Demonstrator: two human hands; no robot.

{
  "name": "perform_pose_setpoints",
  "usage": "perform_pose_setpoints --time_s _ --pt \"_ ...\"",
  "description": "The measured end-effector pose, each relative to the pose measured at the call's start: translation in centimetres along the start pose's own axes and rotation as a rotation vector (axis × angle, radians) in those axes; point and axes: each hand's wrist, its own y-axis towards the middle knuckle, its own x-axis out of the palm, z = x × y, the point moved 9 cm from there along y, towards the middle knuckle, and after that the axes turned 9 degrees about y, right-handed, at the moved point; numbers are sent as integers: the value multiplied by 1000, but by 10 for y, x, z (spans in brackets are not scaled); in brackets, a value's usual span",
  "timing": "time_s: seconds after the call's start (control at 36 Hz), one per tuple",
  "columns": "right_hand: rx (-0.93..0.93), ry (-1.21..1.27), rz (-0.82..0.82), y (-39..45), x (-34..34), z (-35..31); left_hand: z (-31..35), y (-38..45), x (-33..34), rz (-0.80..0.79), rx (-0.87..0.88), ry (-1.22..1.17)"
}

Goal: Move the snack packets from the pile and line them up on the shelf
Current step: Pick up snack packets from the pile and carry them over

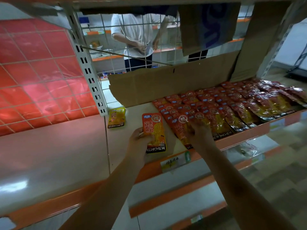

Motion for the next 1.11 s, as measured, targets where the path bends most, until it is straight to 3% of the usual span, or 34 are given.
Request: perform_pose_setpoints --time_s 0.14,0.31,0.42,0.53,0.78,1.11 --pt "55 -96 110 -9 -10 7 -5 -1 18 -25 -36 -27" --pt "69 214 161 -11 -25 17 -8 1 52 -80 -30 33" --pt "-7 388 77 -16 -30 -4 -14 2 74 -123 -41 70" --pt "133 647 -63 -17 -20 -4 -17 4 86 -129 11 198" --pt "218 603 132 0 -34 23 1 1 83 -169 242 625" --pt "108 221 -49 -1 -33 22 6 0 86 -171 449 1004"
